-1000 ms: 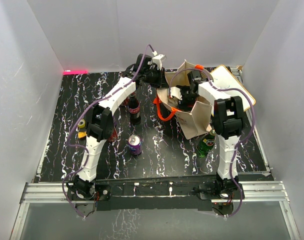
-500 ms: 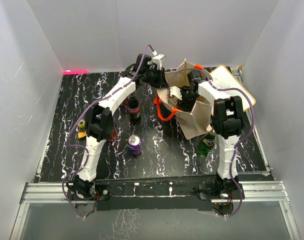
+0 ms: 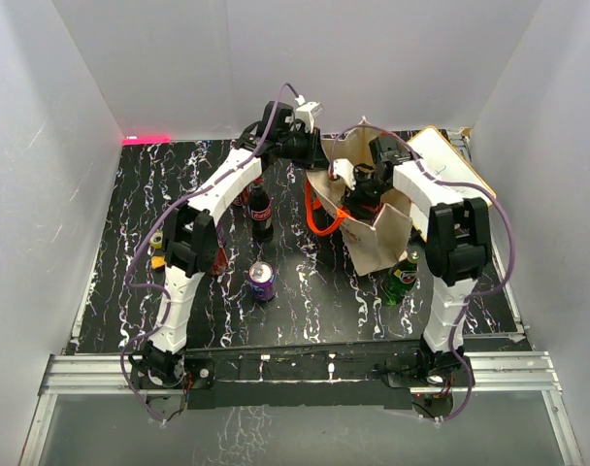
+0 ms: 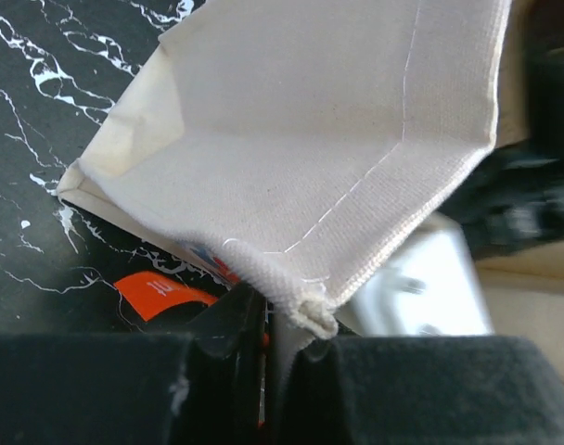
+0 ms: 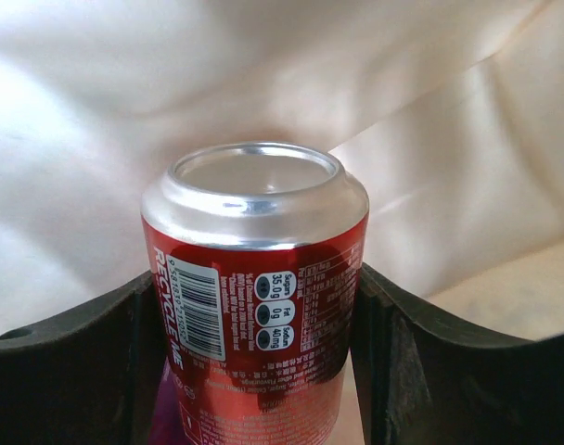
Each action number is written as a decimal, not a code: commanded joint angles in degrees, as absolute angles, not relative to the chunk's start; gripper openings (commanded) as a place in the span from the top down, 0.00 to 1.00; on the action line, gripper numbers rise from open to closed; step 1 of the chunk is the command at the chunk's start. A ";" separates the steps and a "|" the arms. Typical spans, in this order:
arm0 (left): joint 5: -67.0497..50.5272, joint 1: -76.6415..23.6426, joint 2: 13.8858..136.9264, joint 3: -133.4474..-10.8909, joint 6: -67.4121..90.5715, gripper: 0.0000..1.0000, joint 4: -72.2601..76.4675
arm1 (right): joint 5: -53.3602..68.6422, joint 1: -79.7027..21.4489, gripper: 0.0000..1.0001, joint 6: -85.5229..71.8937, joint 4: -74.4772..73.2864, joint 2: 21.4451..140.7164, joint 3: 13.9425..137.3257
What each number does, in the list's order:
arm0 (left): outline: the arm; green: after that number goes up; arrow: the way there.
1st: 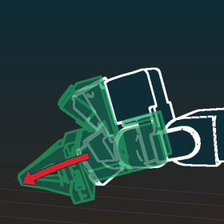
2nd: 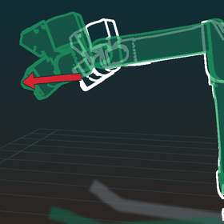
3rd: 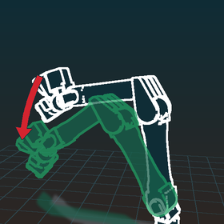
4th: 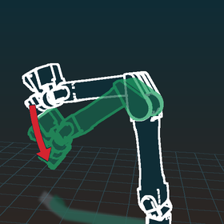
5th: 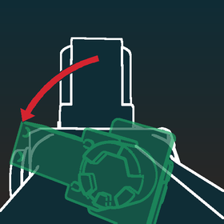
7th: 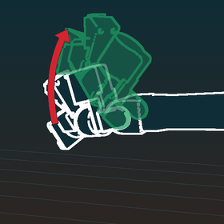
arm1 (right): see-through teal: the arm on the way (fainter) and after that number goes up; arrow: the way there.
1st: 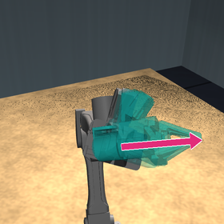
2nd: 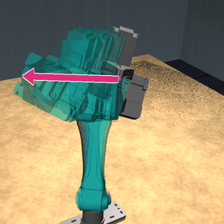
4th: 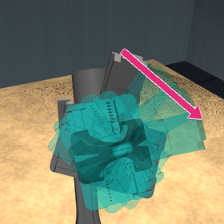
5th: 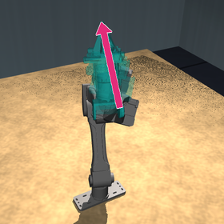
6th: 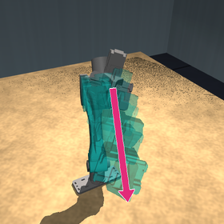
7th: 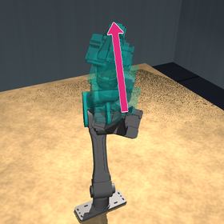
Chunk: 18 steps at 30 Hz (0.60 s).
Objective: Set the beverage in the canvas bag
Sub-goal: Pick up the drink from the canvas bag.
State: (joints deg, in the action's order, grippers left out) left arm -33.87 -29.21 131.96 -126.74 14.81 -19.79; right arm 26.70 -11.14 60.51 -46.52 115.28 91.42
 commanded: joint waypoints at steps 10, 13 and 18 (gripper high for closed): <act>-35.93 -29.31 129.82 -126.76 14.78 0.90 -21.81 | 35.42 -12.42 0.92 52.04 -30.80 98.15 90.21; -35.94 -29.27 129.81 -127.25 14.79 0.87 -21.74 | 35.14 -12.39 0.92 50.16 -30.51 97.34 90.68; -38.19 -29.16 129.49 -128.25 14.71 0.75 -20.41 | 35.07 -11.50 0.92 43.70 -27.62 94.20 89.47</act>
State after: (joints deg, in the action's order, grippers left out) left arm -33.98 -29.23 132.03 -126.41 14.52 -21.43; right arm 33.28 -12.47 49.89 -35.70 100.53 89.12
